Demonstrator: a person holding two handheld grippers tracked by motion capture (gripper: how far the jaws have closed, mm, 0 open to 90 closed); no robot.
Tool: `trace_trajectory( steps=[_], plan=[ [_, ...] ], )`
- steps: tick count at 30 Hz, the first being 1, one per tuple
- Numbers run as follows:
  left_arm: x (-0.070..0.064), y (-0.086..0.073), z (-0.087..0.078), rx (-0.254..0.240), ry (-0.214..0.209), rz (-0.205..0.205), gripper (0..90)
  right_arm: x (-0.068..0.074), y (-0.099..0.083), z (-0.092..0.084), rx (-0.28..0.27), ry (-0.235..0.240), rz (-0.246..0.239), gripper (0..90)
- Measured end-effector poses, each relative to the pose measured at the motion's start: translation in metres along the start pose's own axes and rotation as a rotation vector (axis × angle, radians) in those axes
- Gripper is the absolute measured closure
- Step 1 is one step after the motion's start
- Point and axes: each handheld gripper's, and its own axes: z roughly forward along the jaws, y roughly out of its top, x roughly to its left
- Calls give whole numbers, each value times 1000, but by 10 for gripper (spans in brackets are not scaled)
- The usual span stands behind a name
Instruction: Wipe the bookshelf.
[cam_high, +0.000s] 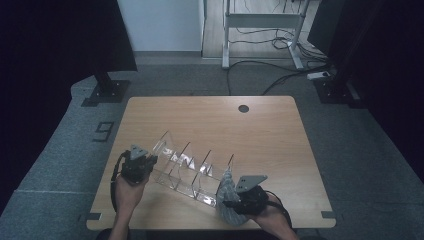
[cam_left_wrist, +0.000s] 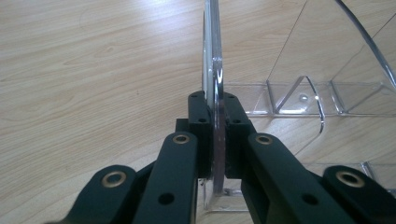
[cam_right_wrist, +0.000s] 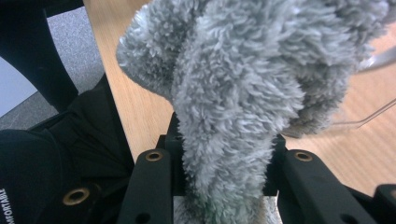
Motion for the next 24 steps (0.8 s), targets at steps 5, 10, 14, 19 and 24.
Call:
trace_trajectory(
  steps=[5, 10, 14, 19, 24],
  plan=[
    [2, 0, 0, 3, -12, 11, 855, -3, -5, 7, 14, 5, 15, 655],
    [2, 0, -1, 6, -25, 27, 856, -5, -6, 7, 7, 3, 26, 654],
    [3, 0, -1, 8, -33, 38, 856, -9, -7, 7, 5, -3, 39, 654],
    [4, 0, -1, 9, -38, 44, 856, -16, -7, 8, 3, -16, 61, 654],
    [4, 0, -2, 11, -40, 49, 856, -26, -6, 10, 4, -38, 80, 655]
  ],
)
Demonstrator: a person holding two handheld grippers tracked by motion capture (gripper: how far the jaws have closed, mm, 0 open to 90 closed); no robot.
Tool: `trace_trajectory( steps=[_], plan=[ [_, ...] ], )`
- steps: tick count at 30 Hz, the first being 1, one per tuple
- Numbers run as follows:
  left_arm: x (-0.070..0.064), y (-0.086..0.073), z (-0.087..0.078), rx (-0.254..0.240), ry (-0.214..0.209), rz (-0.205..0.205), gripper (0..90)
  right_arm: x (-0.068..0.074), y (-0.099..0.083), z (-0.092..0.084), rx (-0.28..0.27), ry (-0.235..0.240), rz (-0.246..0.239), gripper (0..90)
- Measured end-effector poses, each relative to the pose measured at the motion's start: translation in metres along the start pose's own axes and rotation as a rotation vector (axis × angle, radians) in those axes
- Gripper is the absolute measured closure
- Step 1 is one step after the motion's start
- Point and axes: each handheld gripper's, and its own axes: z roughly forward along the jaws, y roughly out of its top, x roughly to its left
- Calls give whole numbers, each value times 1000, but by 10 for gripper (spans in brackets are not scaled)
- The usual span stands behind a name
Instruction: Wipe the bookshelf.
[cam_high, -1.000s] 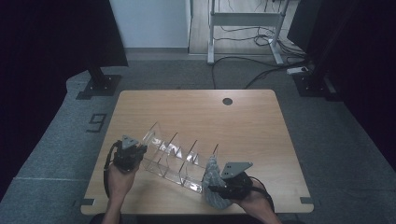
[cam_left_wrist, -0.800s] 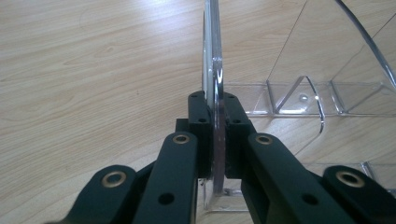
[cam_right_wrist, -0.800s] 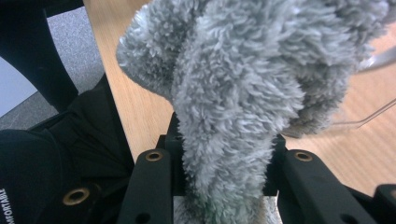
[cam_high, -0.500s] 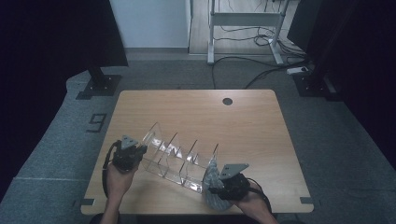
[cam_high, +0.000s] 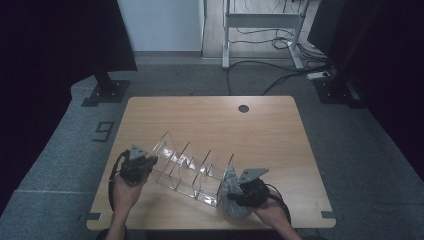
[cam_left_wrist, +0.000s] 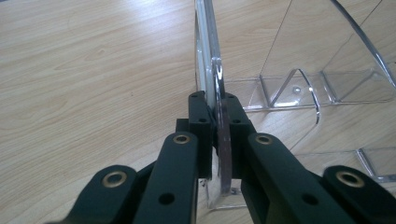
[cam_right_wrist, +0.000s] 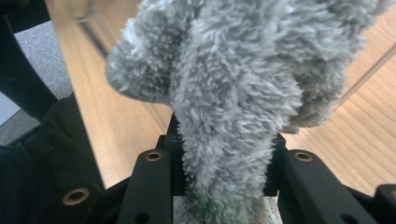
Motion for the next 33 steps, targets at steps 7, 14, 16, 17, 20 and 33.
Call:
trace_trajectory(
  steps=[7, 14, 16, 17, 20, 33],
  plan=[
    [0, 0, 0, 1, -1, 2, 855, -16, 2, 3, 4, -32, 37, 654],
    [0, 0, 0, 3, -2, 5, 855, -29, 6, 6, 7, -70, 59, 655],
    [0, 0, 0, 3, -2, 5, 855, -33, 7, 7, 10, -78, 69, 655],
    [0, 0, 0, 3, -2, 5, 855, -35, 7, 7, 8, -85, 73, 655],
    [0, 0, 0, 3, -2, 4, 855, -40, 9, 8, 12, -100, 79, 655],
    [-1, 1, 0, 7, 2, 4, 853, -63, 17, 12, 28, -164, 108, 655]
  ],
)
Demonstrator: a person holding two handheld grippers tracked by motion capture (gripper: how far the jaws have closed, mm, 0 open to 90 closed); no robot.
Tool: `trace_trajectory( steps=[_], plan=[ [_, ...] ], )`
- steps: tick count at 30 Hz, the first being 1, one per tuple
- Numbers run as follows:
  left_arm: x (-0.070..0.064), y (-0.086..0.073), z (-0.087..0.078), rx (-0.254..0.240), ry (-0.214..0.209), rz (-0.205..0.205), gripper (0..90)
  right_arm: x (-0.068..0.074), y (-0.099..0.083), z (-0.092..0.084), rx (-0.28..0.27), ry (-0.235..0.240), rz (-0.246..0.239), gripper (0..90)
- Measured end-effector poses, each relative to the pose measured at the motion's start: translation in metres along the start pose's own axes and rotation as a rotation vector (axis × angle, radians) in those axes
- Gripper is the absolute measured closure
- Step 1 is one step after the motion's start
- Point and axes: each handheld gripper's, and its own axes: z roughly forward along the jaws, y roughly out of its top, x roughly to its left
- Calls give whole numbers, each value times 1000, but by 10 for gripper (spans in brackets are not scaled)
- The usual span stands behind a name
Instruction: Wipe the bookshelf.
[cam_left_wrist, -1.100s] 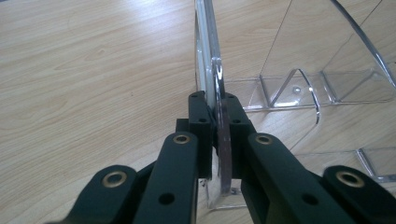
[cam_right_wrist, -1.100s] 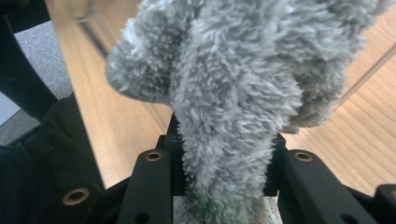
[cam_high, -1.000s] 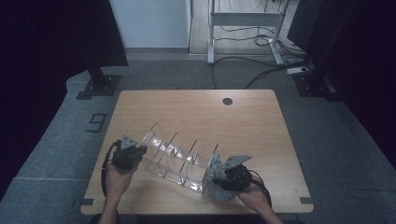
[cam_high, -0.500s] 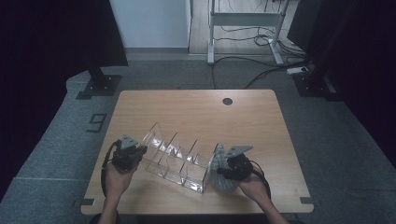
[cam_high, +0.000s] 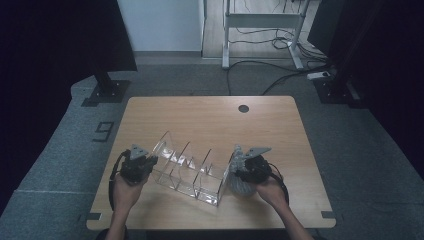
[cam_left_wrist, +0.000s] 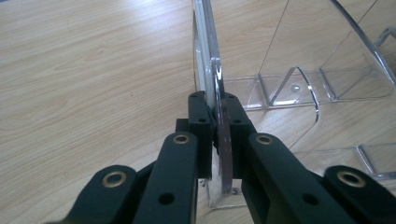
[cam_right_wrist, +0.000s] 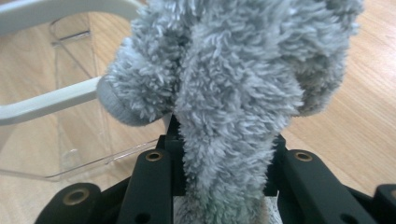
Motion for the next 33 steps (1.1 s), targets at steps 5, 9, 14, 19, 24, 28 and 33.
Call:
trace_trajectory(
  steps=[5, 9, 14, 19, 24, 28, 33],
  plan=[
    [0, 0, 0, -3, 2, -3, 853, -3, 1, 3, 5, -19, -2, 655],
    [0, 0, 0, -2, 3, -6, 853, -4, -1, 10, 27, -32, -5, 656],
    [0, 0, 1, -4, 6, -10, 853, -4, -5, 18, 49, -35, 2, 656],
    [-1, 0, 1, -5, 7, -15, 853, -3, -8, 25, 75, -39, -1, 656],
    [-1, 0, 1, -7, 10, -21, 854, -4, -11, 29, 83, -41, -1, 657],
    [-1, 0, 1, -10, 17, -31, 855, -3, -11, 29, 81, -46, 2, 655],
    [-3, 0, 2, -11, 31, -40, 855, 1, -12, 27, 86, -43, 6, 653]
  ],
)
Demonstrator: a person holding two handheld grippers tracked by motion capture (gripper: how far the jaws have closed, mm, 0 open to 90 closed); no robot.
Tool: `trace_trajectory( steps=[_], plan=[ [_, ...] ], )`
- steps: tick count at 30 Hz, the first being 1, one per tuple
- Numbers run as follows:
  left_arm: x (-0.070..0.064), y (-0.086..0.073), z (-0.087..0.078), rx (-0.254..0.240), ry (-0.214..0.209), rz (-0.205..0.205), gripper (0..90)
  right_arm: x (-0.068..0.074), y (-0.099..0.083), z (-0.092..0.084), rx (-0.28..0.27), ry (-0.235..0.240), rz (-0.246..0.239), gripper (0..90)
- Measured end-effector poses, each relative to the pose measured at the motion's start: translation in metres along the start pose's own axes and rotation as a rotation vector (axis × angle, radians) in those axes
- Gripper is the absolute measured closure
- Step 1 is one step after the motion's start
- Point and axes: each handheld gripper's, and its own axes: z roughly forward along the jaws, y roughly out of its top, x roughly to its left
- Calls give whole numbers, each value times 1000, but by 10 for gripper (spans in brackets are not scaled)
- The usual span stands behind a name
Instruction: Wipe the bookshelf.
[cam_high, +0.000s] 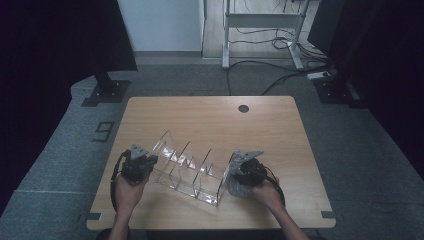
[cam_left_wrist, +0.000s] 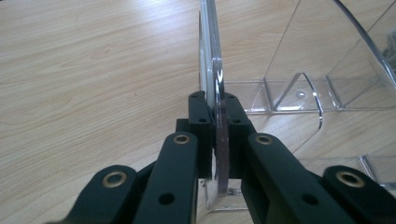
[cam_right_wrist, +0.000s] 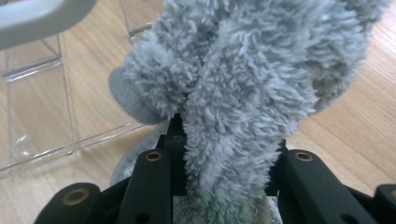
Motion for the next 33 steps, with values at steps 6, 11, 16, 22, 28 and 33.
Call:
trace_trajectory(
  steps=[6, 11, 16, 22, 28, 33],
  plan=[
    [-1, 0, 1, -3, 11, -7, 855, 8, -4, -3, 5, 18, -13, 652],
    [-2, 0, 1, -3, 17, -9, 855, 17, -7, -5, 11, 47, -27, 652],
    [-2, 0, 1, -2, 18, -10, 855, 27, -11, -8, 14, 72, -40, 650],
    [-2, 0, 1, -2, 20, -11, 855, 40, -16, -12, 13, 105, -61, 648],
    [-3, 0, 1, -2, 24, -12, 854, 55, -23, -16, 14, 144, -78, 647],
    [-3, 0, 1, -1, 25, -13, 854, 65, -26, -18, 15, 169, -92, 645]
  ],
)
